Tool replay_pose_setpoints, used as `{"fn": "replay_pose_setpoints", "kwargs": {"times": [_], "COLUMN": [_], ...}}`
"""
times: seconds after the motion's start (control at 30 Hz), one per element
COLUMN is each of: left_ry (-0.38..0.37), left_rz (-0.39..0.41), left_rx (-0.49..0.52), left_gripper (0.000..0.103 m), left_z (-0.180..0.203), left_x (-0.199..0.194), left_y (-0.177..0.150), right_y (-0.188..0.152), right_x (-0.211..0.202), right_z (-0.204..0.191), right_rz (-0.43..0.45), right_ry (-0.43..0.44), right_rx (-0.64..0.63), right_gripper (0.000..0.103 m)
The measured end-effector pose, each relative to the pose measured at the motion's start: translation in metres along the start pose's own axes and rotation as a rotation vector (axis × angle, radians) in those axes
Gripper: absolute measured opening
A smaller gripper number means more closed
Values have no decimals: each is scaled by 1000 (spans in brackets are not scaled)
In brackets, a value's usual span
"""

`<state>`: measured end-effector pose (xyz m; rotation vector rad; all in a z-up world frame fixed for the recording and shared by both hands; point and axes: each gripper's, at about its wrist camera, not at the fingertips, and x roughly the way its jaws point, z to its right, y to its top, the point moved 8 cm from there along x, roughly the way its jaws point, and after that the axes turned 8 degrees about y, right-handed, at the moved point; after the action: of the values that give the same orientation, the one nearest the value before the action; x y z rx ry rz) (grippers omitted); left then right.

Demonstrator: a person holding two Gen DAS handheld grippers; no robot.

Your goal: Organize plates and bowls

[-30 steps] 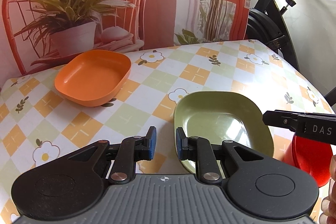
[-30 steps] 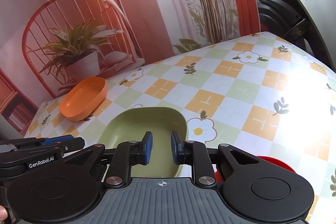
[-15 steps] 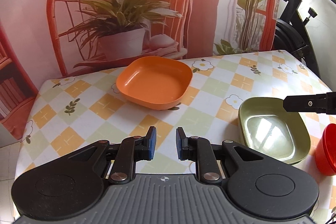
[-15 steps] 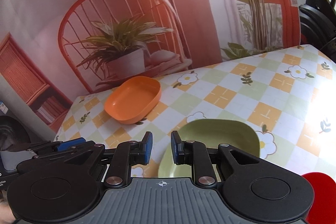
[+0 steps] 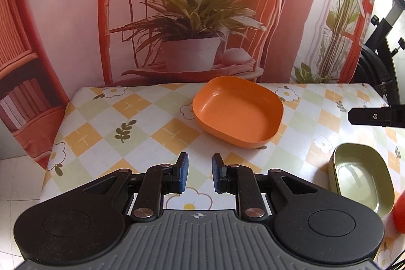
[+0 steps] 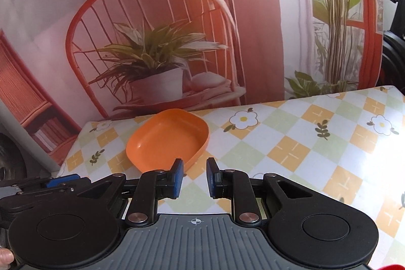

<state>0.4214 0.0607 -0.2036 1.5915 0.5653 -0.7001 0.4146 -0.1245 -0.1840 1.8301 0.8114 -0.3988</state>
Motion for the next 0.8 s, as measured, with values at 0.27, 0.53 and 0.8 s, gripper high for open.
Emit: {"fn": "replay_pose_setpoints", "kwargs": {"times": [0.27, 0.53, 0.8], "left_ry": [24, 11, -11], "left_rz": [53, 35, -15], "left_rx": [-79, -178, -206], "left_gripper": [22, 44, 43], "left_z": [3, -1, -4], "left_x": [36, 85, 112], "left_y": [41, 50, 51], "right_y": [24, 26, 26], "right_x": [42, 93, 139], "right_z": [24, 46, 48], "right_rz": [-12, -24, -59], "right_ry": [34, -11, -50], "right_rx": [197, 300, 295], "right_gripper": [23, 24, 24]}}
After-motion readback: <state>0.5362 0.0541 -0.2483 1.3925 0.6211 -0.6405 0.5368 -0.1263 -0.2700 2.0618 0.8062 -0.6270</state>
